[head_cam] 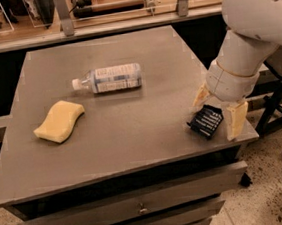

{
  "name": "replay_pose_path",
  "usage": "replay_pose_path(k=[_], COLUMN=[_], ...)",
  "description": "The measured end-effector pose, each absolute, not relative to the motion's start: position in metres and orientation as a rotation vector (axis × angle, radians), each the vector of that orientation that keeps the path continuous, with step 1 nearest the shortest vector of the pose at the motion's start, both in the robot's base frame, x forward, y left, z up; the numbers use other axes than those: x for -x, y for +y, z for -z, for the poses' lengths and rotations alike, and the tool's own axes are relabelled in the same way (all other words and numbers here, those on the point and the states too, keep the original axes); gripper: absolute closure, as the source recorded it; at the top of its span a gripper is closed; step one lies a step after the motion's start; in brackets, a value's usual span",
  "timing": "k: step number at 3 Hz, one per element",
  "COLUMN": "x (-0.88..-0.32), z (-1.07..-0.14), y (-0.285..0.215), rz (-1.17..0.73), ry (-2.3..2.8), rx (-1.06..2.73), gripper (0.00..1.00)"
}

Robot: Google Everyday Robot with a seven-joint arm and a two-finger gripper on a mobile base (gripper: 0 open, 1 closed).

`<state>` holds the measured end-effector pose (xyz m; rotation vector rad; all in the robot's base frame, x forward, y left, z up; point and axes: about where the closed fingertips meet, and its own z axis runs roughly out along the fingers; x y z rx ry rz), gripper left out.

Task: Pick rxbar blueberry

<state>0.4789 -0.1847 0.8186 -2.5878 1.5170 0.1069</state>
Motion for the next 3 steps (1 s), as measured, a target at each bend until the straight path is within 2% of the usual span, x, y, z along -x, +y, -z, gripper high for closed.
replay_pose_path(k=[1,2,3], x=[-0.4789,-0.4789,-0.4836], z=[-0.8264,-0.8276,-0.8332], y=[-0.1846,-0.1845,-0.1809], rz=[-0.107,-0.107,-0.123], ry=[1.517,1.516,1.480], rx=[2.588,2.589,2.513], gripper=[0.86,1.00,1.00])
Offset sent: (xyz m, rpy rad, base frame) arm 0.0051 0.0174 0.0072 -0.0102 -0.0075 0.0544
